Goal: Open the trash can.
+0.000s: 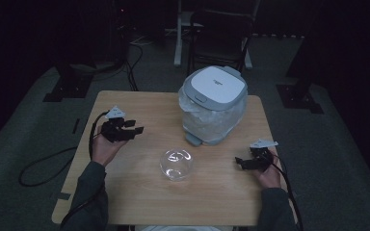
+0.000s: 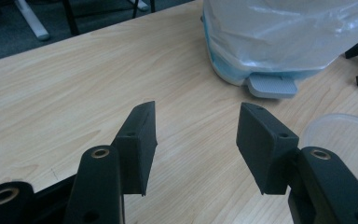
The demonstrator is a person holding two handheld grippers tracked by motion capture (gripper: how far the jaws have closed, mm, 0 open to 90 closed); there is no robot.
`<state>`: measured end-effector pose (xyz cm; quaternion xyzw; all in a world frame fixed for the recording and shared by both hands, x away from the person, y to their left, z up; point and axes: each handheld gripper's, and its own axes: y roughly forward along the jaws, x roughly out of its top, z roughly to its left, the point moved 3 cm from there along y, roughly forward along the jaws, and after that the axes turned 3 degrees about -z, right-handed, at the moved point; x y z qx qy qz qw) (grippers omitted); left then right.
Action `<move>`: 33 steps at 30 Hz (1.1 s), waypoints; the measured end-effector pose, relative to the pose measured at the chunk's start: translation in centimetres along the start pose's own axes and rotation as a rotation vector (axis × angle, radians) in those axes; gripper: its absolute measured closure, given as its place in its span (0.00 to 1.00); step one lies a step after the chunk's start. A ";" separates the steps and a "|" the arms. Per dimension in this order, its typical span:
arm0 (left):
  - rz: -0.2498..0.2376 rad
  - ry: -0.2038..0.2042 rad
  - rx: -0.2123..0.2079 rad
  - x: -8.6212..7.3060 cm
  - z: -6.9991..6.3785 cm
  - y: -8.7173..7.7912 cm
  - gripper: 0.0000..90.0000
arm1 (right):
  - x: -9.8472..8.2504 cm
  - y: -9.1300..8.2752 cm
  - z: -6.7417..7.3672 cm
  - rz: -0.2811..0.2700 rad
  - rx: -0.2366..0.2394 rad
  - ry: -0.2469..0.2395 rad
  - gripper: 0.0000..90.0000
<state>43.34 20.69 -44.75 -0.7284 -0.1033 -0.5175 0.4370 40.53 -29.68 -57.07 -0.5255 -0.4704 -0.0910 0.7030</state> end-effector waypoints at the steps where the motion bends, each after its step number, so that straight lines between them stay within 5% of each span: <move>1: 0.000 0.002 0.001 0.1 0.0 0.0 0.54 | 0.0 0.0 0.0 0.000 0.000 0.000 0.12; 33: -0.036 0.083 -0.033 5.4 -1.8 -0.1 0.54 | 0.0 0.0 0.0 0.000 0.000 -0.001 0.12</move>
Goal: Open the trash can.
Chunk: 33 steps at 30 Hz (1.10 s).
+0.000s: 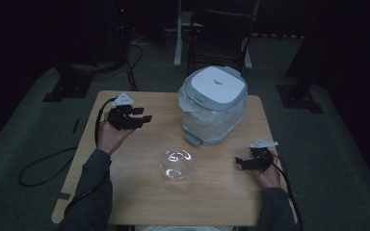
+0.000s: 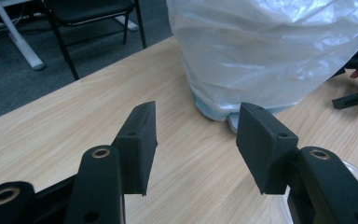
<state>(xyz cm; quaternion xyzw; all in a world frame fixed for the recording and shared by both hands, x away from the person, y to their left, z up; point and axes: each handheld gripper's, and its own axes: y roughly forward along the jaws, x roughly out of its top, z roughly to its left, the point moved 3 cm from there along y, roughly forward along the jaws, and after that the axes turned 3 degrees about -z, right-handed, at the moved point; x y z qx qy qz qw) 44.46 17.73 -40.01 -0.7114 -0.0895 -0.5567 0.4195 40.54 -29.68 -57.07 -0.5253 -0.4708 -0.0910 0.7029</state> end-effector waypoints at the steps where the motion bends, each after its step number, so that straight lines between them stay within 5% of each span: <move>1: -0.004 0.001 -0.002 0.2 0.0 0.0 0.54 | 0.0 0.0 0.0 0.000 0.000 0.000 0.12; 33: -0.014 0.040 -0.022 3.4 -0.9 0.7 0.54 | 0.0 0.0 0.0 -0.001 0.000 -0.001 0.12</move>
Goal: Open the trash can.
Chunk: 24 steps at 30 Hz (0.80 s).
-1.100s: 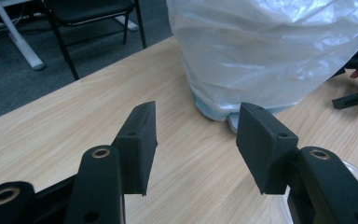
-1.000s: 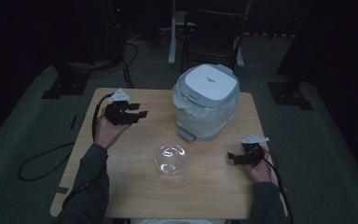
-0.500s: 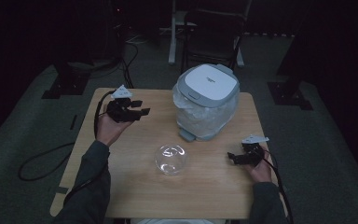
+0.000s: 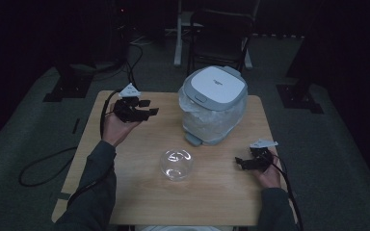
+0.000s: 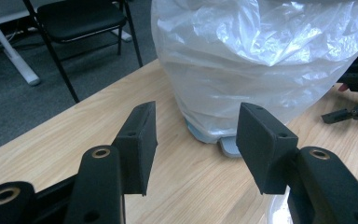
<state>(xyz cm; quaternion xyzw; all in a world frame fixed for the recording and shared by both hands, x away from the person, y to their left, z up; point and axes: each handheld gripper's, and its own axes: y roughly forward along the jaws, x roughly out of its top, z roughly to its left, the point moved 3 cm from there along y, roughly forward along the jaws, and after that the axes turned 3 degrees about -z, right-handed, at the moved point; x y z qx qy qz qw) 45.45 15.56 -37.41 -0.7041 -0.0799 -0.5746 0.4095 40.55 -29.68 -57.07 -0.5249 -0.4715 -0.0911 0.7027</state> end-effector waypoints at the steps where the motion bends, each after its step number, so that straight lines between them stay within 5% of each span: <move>1: 0.002 0.002 -0.002 0.1 0.0 0.0 0.54 | 0.0 0.0 0.0 0.000 0.000 0.001 0.13; 24: 0.006 0.024 -0.020 2.7 -0.8 1.3 0.55 | 0.0 0.0 0.0 0.000 0.003 -0.001 0.13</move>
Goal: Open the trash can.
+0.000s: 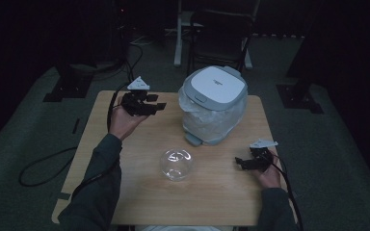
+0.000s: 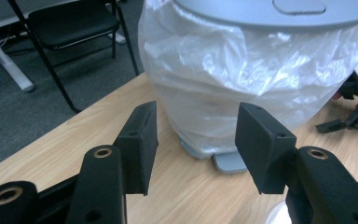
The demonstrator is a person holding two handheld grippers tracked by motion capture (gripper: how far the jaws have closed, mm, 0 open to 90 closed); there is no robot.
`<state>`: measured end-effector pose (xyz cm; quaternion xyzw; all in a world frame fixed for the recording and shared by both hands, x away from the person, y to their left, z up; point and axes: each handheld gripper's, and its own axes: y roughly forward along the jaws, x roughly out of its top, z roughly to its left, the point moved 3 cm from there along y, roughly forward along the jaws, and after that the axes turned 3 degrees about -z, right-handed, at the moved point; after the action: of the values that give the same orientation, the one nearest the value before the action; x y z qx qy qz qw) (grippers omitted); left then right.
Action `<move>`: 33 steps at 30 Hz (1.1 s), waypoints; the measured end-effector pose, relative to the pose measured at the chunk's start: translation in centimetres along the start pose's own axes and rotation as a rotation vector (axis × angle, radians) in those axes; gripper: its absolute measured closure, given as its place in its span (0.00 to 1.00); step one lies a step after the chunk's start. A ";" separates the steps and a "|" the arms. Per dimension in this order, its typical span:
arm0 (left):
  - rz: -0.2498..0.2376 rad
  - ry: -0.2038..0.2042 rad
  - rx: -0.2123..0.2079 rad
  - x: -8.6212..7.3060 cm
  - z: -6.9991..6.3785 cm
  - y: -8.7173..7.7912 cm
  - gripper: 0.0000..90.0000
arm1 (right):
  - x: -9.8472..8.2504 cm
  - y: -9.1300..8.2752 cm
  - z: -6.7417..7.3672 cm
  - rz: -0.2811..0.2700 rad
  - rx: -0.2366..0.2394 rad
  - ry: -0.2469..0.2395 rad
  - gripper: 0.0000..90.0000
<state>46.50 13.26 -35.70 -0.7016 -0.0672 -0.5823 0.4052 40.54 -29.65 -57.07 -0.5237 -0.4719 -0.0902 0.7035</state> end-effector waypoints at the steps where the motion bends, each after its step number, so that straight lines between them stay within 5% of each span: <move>1: -0.002 0.001 -0.003 0.1 0.0 0.0 0.55 | 0.0 0.0 0.0 0.000 0.000 -0.001 0.12; 33: -0.028 0.025 -0.102 4.4 -1.8 1.8 0.61 | 0.0 0.0 0.0 0.000 0.003 -0.002 0.13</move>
<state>47.48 9.24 -32.78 -0.7129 -0.0424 -0.5993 0.3616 40.56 -29.64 -57.06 -0.5229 -0.4728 -0.0888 0.7037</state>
